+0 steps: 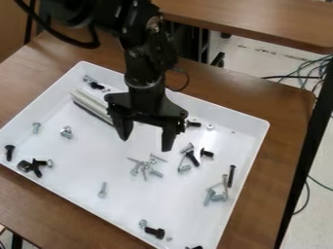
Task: Sweep into pile
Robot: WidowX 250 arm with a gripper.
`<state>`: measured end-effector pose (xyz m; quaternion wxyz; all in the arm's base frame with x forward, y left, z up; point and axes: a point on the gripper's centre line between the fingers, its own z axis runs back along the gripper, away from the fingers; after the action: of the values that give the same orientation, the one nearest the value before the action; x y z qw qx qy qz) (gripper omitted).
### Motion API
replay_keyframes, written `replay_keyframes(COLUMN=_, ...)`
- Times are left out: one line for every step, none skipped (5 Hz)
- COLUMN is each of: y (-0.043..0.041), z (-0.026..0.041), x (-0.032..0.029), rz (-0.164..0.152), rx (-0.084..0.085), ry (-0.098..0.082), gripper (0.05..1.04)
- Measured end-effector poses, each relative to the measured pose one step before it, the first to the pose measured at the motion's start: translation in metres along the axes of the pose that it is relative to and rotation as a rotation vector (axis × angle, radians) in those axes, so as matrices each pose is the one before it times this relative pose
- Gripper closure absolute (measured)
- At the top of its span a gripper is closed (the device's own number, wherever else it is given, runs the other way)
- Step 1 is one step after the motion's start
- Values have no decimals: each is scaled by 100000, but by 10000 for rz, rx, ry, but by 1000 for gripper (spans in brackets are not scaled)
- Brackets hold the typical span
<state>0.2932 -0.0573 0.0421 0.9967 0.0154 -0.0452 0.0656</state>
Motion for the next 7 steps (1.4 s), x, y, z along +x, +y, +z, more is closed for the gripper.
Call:
replay_keyframes(y=106, z=-515, x=-342, rz=40, rx=55, ry=210, gripper=84)
replay_keyframes(y=283, z=-2421, x=2119, rz=1626, rx=-13, ry=758, gripper=83)
replay_keyframes(y=1741, z=-460, x=2123, rz=1705, rx=-33, ry=-122, gripper=84)
replay_keyframes(y=1909, z=-150, x=2317, rz=1982, rx=35, ry=-478, gripper=84)
replay_keyframes(y=1888, z=-558, x=3467, rz=2501, rx=-190, ry=-166, gripper=84)
replay_keyframes(y=932, z=-430, x=2334, rz=1896, rx=117, ry=-374, gripper=84)
replay_keyframes(y=26, z=-5, x=1206, rz=726, rx=-321, ry=-227, gripper=84)
